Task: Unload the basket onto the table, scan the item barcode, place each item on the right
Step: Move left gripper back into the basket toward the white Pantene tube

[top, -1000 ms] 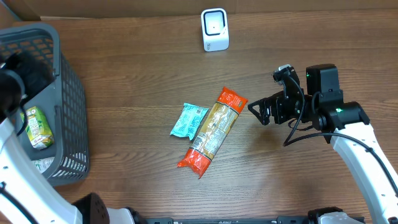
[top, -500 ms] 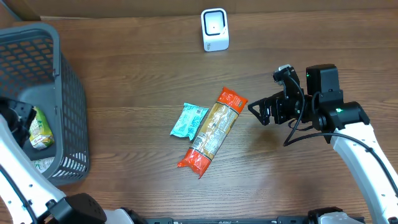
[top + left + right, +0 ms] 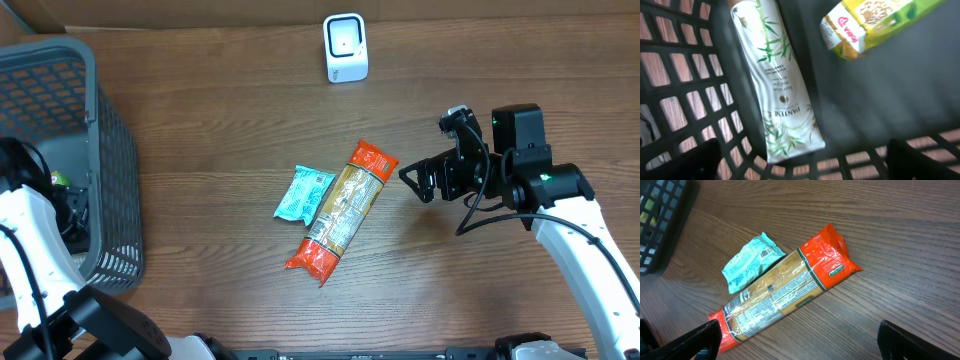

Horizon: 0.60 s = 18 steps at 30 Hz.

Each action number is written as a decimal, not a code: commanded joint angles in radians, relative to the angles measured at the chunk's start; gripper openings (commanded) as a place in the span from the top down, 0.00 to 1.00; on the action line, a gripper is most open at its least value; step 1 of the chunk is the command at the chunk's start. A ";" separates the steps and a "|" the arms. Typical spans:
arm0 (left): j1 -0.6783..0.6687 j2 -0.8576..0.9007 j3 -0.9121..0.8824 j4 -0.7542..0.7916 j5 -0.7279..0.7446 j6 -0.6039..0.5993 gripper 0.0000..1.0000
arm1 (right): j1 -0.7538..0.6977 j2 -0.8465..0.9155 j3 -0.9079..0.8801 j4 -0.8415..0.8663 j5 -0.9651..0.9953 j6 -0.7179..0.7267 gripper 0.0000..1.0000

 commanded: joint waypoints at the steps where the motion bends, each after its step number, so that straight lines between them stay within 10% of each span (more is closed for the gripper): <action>1: 0.004 -0.002 -0.094 0.098 -0.061 -0.010 0.00 | -0.001 -0.004 0.019 0.003 0.002 0.002 0.00; 18: 0.004 0.112 -0.300 0.310 -0.106 -0.023 0.02 | -0.001 -0.004 0.019 -0.005 0.002 0.002 0.00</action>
